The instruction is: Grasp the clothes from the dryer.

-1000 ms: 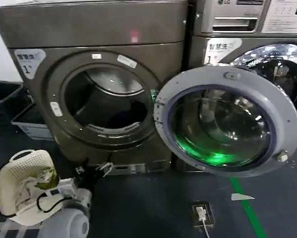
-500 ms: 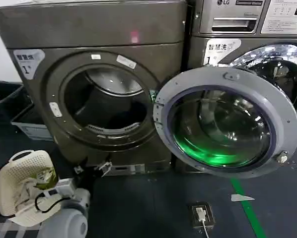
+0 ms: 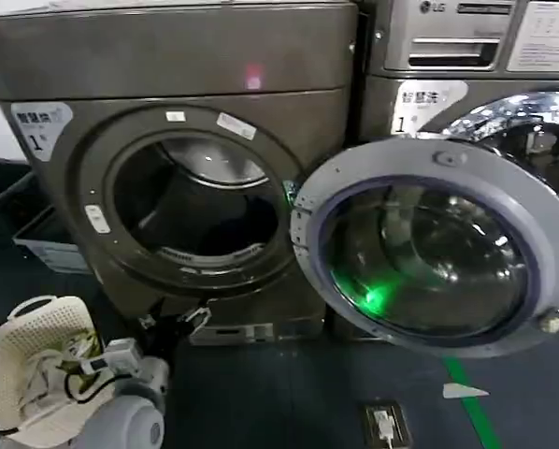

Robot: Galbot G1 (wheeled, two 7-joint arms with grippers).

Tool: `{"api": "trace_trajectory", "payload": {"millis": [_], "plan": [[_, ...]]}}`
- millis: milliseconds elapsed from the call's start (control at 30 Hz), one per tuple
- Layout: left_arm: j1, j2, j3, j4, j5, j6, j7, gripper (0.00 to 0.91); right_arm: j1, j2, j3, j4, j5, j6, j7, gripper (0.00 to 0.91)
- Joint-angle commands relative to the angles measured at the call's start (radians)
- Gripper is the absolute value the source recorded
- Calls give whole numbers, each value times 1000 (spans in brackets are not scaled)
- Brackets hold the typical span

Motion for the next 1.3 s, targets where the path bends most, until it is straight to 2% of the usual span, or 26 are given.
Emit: {"api": "trace_trajectory", "payload": {"millis": [33, 333, 433, 667, 900, 1033, 1167, 1233, 1300], "plan": [[2, -2, 0, -1, 1, -1, 0, 907, 0, 0, 0, 1, 1, 3, -1, 907], [9, -2, -3, -4, 3, -2, 1, 907, 2, 1, -3, -1, 1, 6, -2, 907], [3, 0, -2, -7, 0, -10, 5, 907, 1, 4, -4, 6, 0, -16, 3, 907], [-122, 33, 11, 80, 6, -62, 22, 907, -1, 14, -28, 23, -65, -35, 11, 907], [-415, 47, 31, 361, 6, -67, 20, 907, -17, 24, -9, 29, -69, -38, 13, 907], [-578, 43, 50, 539, 23, -113, 27, 907, -19, 26, -8, 34, -70, -40, 11, 907], [-740, 59, 72, 822, 84, -173, 72, 907, -12, 25, -17, 34, -72, -39, 7, 907], [-820, 72, 78, 933, 106, -202, 134, 907, -7, 25, -23, 34, -72, -38, 6, 907], [-905, 99, 110, 1080, 198, -227, 283, 907, 0, 22, -34, 31, -73, -37, 3, 907]]}}
